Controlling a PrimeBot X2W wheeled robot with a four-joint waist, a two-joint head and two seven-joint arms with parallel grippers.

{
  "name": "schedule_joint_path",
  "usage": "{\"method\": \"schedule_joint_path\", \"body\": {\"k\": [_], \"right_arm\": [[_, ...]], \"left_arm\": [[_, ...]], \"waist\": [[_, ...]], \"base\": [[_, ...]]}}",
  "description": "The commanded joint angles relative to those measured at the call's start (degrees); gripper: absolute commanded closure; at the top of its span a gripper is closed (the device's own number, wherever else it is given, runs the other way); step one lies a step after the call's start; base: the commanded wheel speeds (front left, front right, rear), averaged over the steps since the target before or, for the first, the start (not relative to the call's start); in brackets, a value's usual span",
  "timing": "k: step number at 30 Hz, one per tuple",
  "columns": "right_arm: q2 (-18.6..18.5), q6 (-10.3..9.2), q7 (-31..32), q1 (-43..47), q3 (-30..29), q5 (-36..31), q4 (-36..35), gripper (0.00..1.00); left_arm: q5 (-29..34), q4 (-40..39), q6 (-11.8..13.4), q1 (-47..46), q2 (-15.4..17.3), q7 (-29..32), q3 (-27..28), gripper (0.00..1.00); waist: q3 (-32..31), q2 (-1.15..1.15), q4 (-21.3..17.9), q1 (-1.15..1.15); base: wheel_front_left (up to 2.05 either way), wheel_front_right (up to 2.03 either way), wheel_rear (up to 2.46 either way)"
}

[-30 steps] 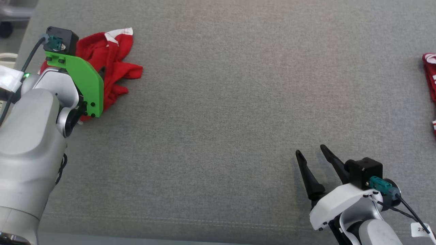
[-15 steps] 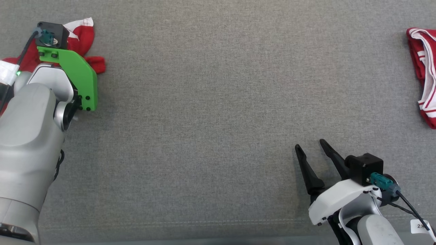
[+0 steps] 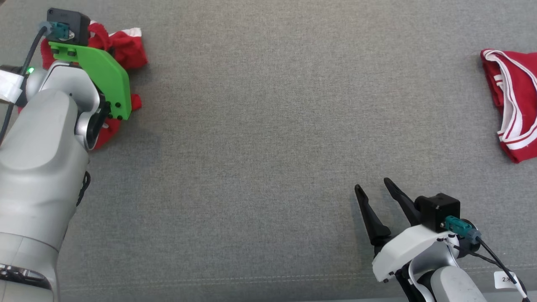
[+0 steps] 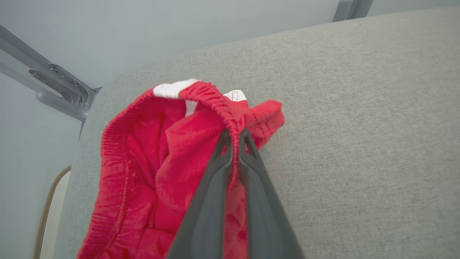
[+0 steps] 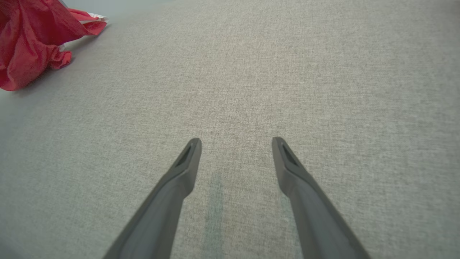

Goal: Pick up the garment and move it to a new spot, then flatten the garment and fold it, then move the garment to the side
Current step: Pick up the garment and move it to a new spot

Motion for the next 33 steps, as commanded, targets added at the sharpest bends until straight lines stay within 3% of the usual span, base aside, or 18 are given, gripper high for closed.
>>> {"method": "schedule_joint_path", "body": {"k": [1, 13, 21, 32, 33], "right_arm": [[-0.1, -0.02, -0.3, -0.6, 0.2, 0.6, 0.4, 0.00], [-0.1, -0.02, -2.1, 0.6, 1.0, 2.2, 3.5, 0.00], [-0.1, -0.02, -3.7, 1.0, 1.2, 3.7, 5.5, 0.00], [-0.1, -0.02, -4.4, 0.6, 0.4, 3.7, 7.2, 0.00], [-0.1, -0.02, -4.4, 0.6, 0.4, 3.9, 7.4, 0.00]], "left_arm": [[-0.4, -0.5, -0.4, -1.2, -0.5, -0.7, 0.1, 1.00], [-0.4, -9.6, -2.4, -2.7, -7.0, -6.4, -2.5, 1.00], [2.7, -16.7, 0.6, 6.6, -11.0, -11.9, -7.8, 1.00], [0.2, -17.0, 3.3, 22.9, -14.1, -13.7, -12.4, 1.00], [0.1, -16.8, 3.4, 24.2, -14.2, -13.4, -12.9, 0.91]], "waist": [[-1.8, 0.00, -1.0, 0.00], [-7.5, 0.00, -6.3, 0.00], [-8.9, 0.00, -10.0, 0.00], [-10.7, 0.00, -9.0, 0.00], [-11.0, 0.00, -8.8, 0.00]], "base": [[0.00, 0.00, 0.00], [0.00, 0.00, 0.00], [0.00, 0.00, 0.00], [0.00, 0.00, 0.00], [0.00, 0.00, 0.00]]}}
